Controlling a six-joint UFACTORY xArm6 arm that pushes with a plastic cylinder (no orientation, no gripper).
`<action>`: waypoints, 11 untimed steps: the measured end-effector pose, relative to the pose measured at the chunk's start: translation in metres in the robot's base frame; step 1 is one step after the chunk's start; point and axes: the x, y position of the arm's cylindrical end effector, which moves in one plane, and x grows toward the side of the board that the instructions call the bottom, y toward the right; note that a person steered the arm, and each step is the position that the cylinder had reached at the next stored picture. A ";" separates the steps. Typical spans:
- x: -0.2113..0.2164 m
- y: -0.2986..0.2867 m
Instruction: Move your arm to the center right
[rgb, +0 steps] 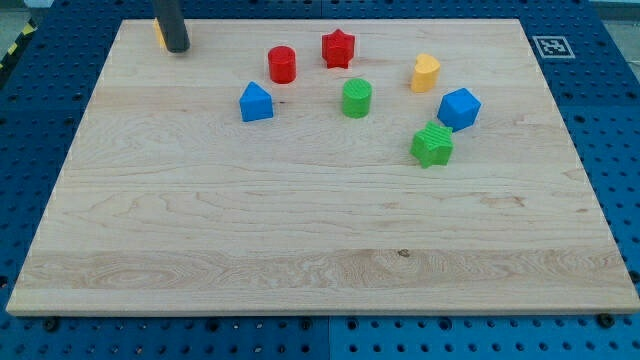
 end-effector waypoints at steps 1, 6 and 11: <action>0.009 0.008; 0.070 0.038; 0.089 0.067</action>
